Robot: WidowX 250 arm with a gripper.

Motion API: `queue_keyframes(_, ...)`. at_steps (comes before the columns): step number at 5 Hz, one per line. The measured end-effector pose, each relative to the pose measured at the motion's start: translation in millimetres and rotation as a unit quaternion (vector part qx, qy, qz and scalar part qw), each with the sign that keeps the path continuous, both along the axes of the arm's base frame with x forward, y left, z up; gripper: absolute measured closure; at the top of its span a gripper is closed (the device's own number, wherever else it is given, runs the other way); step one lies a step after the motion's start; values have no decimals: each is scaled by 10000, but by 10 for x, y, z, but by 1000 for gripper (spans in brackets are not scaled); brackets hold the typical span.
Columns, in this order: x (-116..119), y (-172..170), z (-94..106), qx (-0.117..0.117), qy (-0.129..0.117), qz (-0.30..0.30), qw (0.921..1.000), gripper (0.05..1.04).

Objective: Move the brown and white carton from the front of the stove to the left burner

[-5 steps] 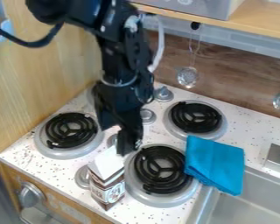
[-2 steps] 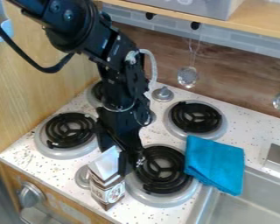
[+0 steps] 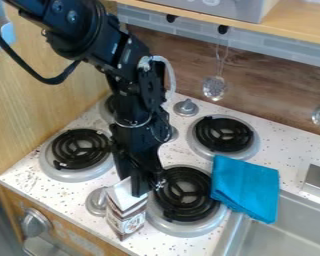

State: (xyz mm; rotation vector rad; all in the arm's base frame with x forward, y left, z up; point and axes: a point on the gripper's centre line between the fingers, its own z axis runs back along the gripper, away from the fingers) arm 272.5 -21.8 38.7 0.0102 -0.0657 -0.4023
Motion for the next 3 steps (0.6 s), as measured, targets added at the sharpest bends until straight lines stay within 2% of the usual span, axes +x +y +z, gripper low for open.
queue_keyframes(2, -5, 43, 53, -52, -27, 89, 9999, 705)
queue_keyframes(3, -61, 82, 133, -178, 61, 234, 9995, 877)
